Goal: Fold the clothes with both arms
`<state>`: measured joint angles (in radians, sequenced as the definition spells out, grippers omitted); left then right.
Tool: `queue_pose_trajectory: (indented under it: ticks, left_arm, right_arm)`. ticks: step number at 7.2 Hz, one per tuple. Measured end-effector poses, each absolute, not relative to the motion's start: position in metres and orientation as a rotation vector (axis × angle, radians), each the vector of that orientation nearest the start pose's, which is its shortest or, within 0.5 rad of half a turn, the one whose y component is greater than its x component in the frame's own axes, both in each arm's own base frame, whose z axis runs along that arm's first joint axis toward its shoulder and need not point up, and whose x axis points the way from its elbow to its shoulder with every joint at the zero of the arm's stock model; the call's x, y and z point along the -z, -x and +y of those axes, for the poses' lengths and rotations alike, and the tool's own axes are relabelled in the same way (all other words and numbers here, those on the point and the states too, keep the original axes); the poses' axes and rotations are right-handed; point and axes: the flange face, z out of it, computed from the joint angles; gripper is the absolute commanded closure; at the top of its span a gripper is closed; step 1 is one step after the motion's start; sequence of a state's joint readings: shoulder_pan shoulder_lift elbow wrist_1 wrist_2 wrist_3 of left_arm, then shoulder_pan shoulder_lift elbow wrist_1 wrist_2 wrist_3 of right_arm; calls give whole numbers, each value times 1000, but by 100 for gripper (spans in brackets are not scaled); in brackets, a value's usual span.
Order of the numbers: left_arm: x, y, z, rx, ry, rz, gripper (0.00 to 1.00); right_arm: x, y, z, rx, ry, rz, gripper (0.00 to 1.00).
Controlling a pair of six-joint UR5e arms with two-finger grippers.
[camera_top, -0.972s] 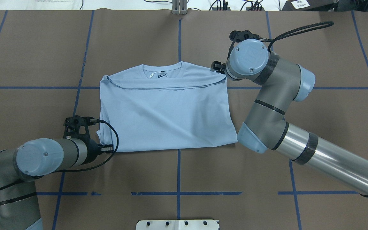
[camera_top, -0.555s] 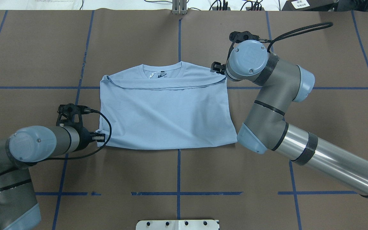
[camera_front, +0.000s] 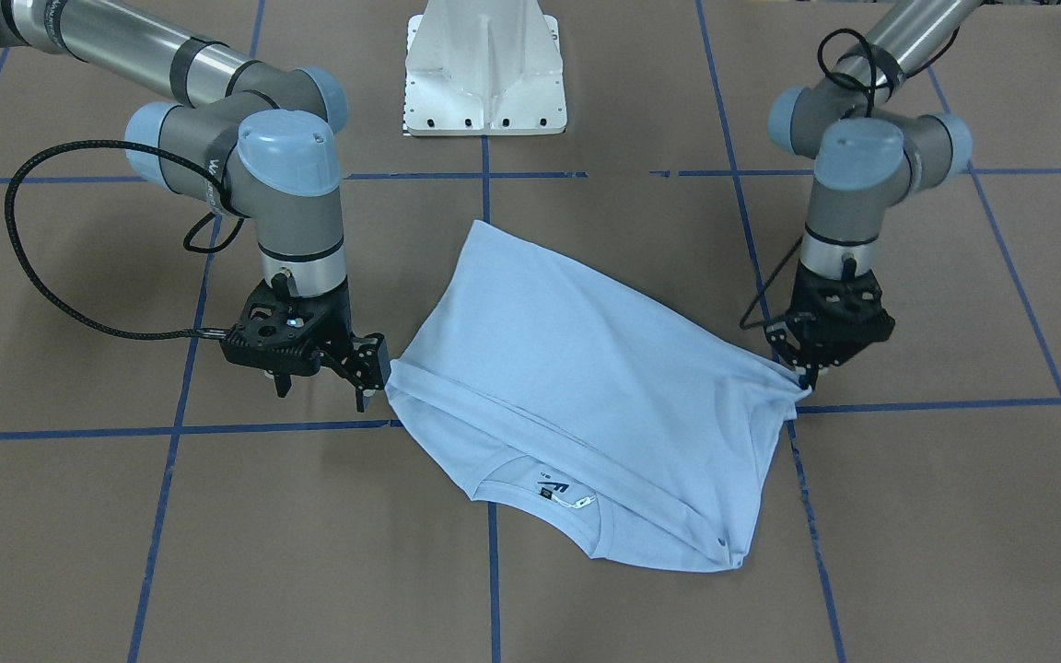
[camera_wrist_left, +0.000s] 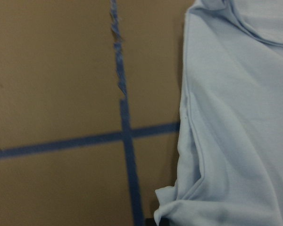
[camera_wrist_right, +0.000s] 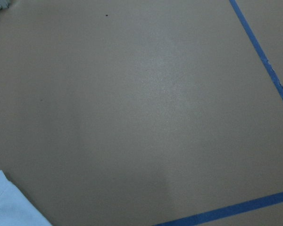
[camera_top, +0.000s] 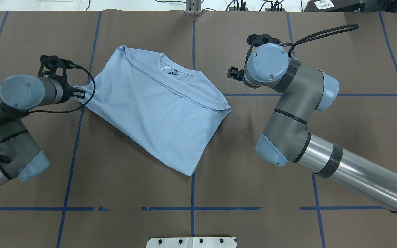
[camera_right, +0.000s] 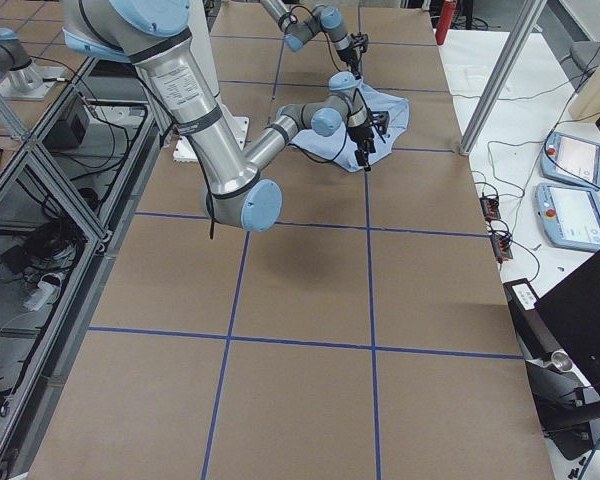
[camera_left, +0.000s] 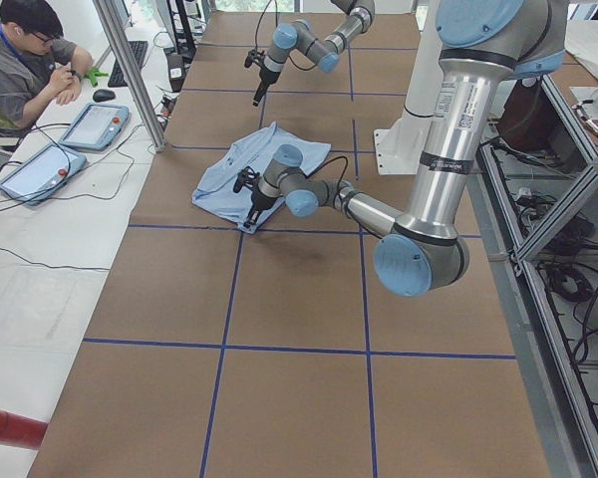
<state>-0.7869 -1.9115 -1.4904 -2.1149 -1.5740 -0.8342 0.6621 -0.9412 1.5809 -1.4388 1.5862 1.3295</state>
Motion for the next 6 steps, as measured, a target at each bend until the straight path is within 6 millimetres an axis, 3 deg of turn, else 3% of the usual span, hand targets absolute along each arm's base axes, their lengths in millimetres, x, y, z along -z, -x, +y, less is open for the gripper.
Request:
queue_pose_trajectory:
  ticks: [2, 3, 4, 5, 6]
  left_arm:
    - [-462, -371, -691, 41, -608, 502, 100]
    - [-460, -368, -728, 33, -627, 481, 3]
    - [-459, -360, -745, 22, -650, 475, 0]
    - [-459, -351, -746, 11, -677, 499, 0]
    - [-457, -344, -735, -11, -691, 562, 0]
  right_arm:
    - [-270, 476, -537, -397, -327, -712, 0]
    - [-267, 476, -537, -398, -328, -717, 0]
    - [-264, 478, -536, -400, -327, -722, 0]
    - [-261, 483, -533, -406, -326, -735, 0]
    - [-258, 492, -532, -434, -323, -770, 3]
